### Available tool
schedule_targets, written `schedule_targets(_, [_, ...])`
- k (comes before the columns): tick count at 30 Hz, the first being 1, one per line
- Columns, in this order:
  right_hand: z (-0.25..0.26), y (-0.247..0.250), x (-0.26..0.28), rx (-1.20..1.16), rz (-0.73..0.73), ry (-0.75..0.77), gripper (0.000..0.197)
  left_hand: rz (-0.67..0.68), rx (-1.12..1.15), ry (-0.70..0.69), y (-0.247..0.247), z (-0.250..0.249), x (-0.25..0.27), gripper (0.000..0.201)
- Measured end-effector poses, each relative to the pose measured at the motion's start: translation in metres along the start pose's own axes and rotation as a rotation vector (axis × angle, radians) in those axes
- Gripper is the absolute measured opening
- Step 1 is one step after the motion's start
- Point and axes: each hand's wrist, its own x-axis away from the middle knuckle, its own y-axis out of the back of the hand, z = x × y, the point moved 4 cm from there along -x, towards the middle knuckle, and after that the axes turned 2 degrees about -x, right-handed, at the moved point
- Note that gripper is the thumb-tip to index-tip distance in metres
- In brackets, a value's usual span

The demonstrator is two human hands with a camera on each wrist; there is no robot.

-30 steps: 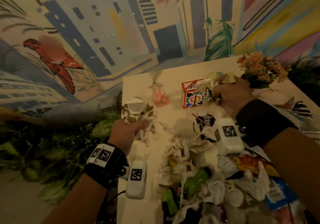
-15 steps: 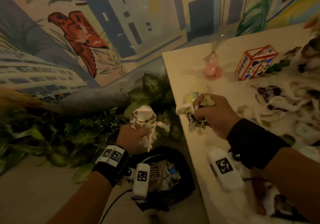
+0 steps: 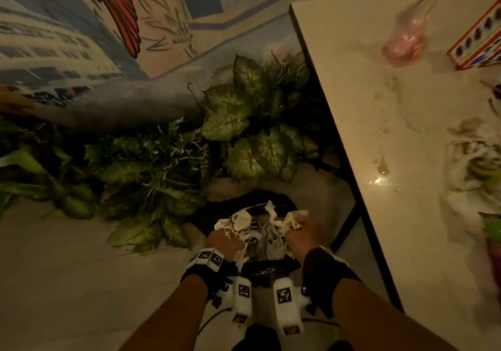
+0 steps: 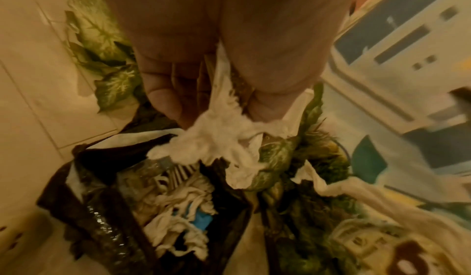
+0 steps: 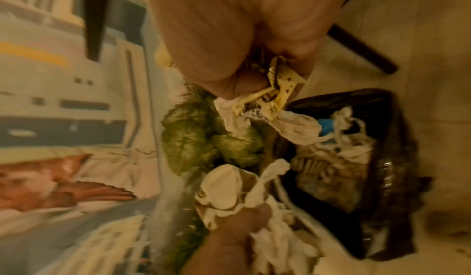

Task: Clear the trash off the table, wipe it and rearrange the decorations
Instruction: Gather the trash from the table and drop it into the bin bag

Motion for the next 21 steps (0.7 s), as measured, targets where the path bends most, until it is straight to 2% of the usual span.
schedule_targets(2, [-0.030, -0.009, -0.012, 0.060, -0.012, -0.032, 0.018, 0.000, -0.091, -0.018, -0.022, 0.011, -0.022, 0.050])
schedule_targets(4, [-0.052, -0.019, -0.027, 0.235, 0.016, -0.009, 0.011, 0.019, -0.012, -0.030, -0.044, 0.020, -0.041, 0.042])
schedule_targets(6, [-0.069, -0.027, -0.042, 0.317, 0.070, 0.000, 0.017, 0.108, -0.032, -0.055, -0.064, 0.026, -0.061, 0.041])
schedule_targets(8, [-0.080, -0.034, -0.059, 0.371, 0.082, 0.019, 0.020, 0.089, -0.016, 0.003, -0.079, 0.035, -0.085, 0.046])
schedule_targets(10, [-0.084, -0.039, -0.076, 0.397, 0.069, 0.027, 0.020, 0.083, -0.056, -0.013, -0.092, 0.041, -0.108, 0.050])
schedule_targets(12, [-0.084, -0.042, -0.088, 0.398, 0.064, 0.033, 0.020, 0.154, -0.051, -0.002, -0.103, 0.047, -0.119, 0.039])
schedule_targets(19, [-0.081, -0.048, -0.109, 0.443, 0.166, 0.022, 0.018, 0.050, 0.141, 0.075, -0.087, 0.075, -0.143, 0.015])
schedule_targets(21, [-0.081, -0.048, -0.111, 0.445, 0.212, 0.006, 0.025, 0.002, 0.190, 0.079, -0.076, 0.082, -0.141, 0.017])
